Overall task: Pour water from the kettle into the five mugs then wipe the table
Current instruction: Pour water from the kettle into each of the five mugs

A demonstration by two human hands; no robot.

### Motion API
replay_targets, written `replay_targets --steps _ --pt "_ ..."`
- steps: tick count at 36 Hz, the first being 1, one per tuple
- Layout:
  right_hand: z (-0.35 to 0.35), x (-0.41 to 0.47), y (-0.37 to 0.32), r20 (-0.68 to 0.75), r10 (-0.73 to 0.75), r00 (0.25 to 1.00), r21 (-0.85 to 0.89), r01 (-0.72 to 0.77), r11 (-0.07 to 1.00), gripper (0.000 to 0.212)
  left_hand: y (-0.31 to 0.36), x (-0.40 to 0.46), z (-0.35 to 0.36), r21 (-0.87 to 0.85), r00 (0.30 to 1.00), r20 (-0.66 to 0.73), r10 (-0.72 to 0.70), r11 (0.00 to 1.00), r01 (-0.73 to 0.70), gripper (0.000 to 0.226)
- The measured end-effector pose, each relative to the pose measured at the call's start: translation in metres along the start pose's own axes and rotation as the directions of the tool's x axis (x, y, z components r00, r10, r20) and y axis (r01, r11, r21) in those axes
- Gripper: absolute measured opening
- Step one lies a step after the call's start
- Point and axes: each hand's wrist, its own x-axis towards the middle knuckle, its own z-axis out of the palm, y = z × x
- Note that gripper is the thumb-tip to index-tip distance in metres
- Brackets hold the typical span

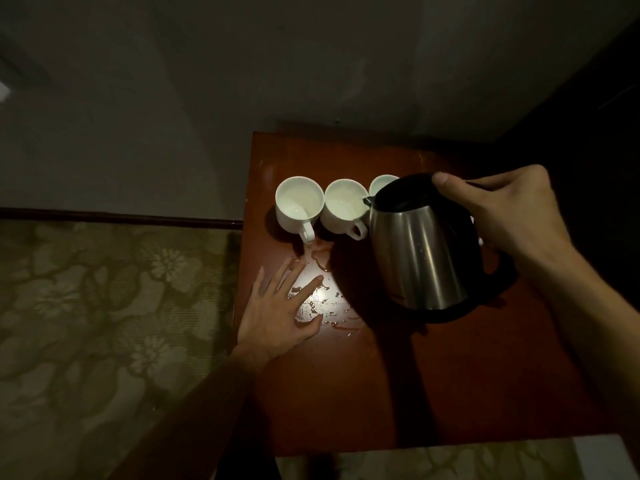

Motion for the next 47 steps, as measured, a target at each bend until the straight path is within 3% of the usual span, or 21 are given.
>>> replay_targets --steps 10,16,20,25,29,38,47 --pt "-0.0031 0.0024 0.0017 0.005 -0.002 1.000 0.010 0.002 1.000 0.031 0.0003 -0.0007 -0.0009 -0.014 1.000 0.002 -0.001 1.000 0.001 0.073" --pt "-0.0011 0.0040 0.0022 0.020 0.020 1.000 0.019 -0.020 1.000 0.044 0.0000 -0.0001 -0.0006 -0.016 1.000 0.011 0.000 1.000 0.001 0.073" --pt "-0.0016 0.0039 0.0012 0.029 0.003 1.000 0.000 -0.003 1.000 0.030 0.0002 0.0003 -0.0007 -0.009 1.000 0.013 -0.003 1.000 0.003 0.073" --pt "-0.0022 0.0037 0.0007 0.025 0.004 1.000 -0.003 -0.003 1.000 0.031 -0.0007 0.0004 0.0008 -0.016 1.000 0.001 0.002 1.000 -0.002 0.073" --pt "-0.0019 0.0043 -0.0006 0.020 0.023 1.000 -0.002 -0.023 1.000 0.046 -0.0002 0.0005 0.0007 -0.014 1.000 0.013 -0.004 1.000 0.004 0.073" --pt "-0.0019 0.0049 -0.0014 0.017 0.000 1.000 -0.027 0.001 1.000 0.030 -0.0001 0.0006 -0.0008 -0.006 1.000 0.015 -0.003 1.000 0.003 0.073" --pt "-0.0007 0.0031 -0.0001 0.035 -0.016 0.999 -0.020 0.017 1.000 0.030 -0.0006 0.0004 -0.0001 -0.018 1.000 0.024 -0.007 1.000 0.007 0.073"
